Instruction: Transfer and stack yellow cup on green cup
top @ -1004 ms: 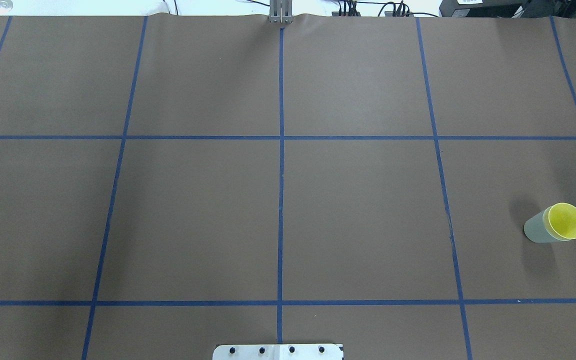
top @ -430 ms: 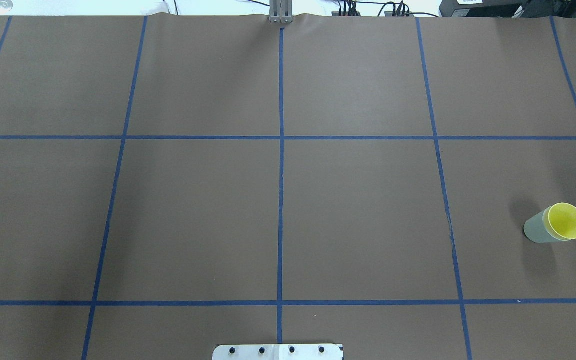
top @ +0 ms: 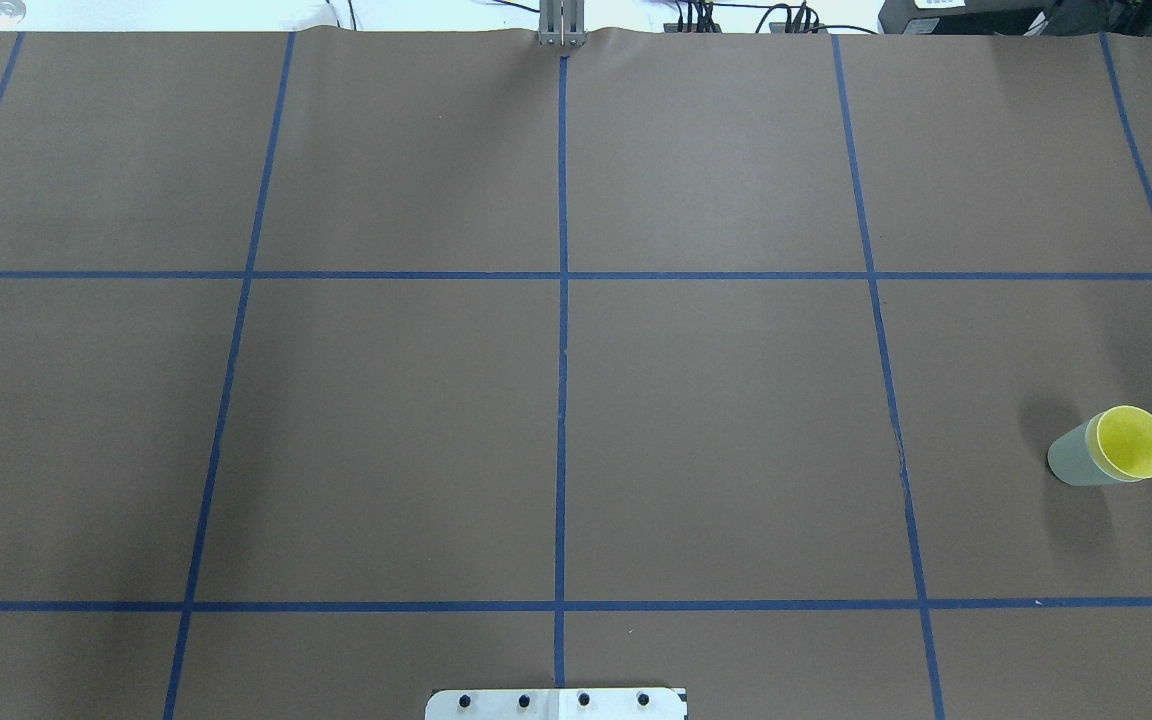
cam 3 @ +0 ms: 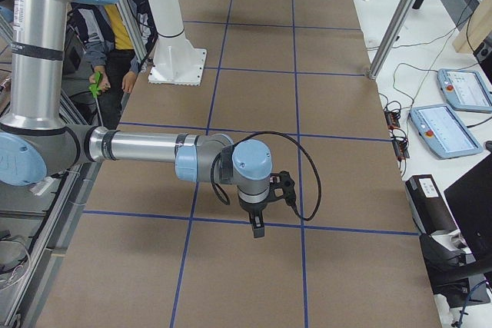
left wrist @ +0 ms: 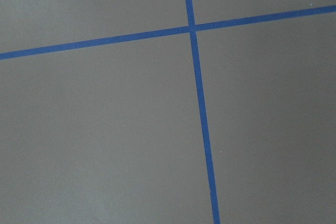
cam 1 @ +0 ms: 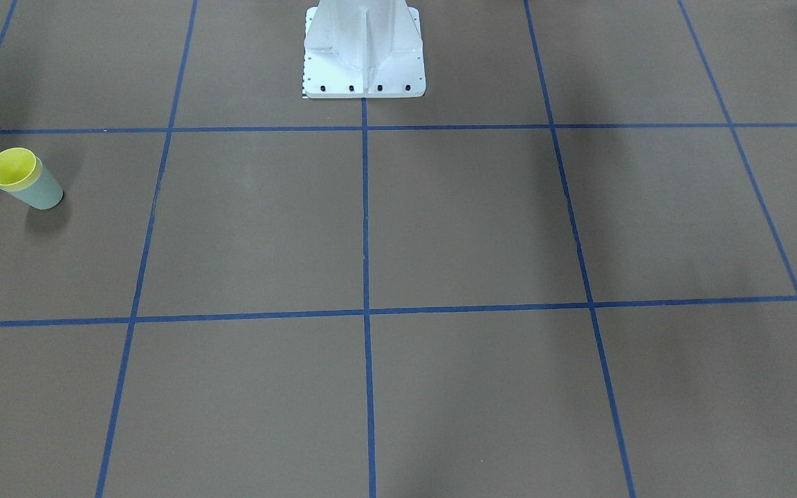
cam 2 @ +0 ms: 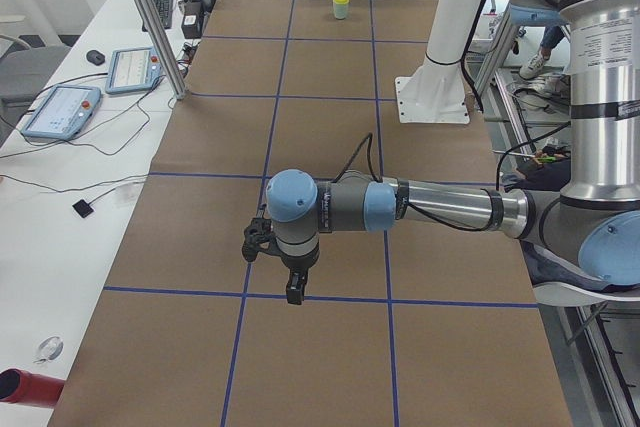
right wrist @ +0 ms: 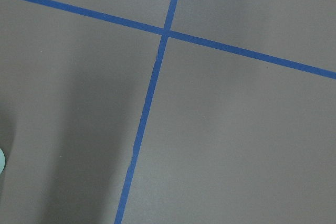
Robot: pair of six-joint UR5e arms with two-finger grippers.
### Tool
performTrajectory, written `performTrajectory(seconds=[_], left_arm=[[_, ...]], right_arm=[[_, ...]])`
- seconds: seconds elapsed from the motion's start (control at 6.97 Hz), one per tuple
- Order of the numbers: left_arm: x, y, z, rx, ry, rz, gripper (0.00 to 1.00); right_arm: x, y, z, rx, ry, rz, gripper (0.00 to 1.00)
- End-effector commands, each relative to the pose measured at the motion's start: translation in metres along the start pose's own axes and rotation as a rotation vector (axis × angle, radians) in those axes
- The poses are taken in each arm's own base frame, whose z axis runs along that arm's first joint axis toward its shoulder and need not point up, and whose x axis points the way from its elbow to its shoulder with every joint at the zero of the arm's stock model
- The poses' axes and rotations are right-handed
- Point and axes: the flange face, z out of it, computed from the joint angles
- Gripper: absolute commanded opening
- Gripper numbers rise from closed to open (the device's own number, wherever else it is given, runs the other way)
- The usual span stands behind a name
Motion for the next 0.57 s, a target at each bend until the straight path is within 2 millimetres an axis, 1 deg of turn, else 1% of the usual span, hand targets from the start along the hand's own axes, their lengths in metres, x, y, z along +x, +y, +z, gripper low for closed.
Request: performTrajectory(seconds=[0.0, 0.43], left_arm=[[-0.0003, 0.0001, 0.0001, 0.0, 0.001, -0.001, 1.0], [-0.0009, 0.001, 0.0007, -0.002, 0.0, -0.004, 1.0]], right_arm=[[-0.0002, -0.0002, 0.0, 0.001, -0.001, -0.001, 1.0], [0.0017, 0.0023, 0.0026, -0.005, -0.001, 0.004, 1.0]])
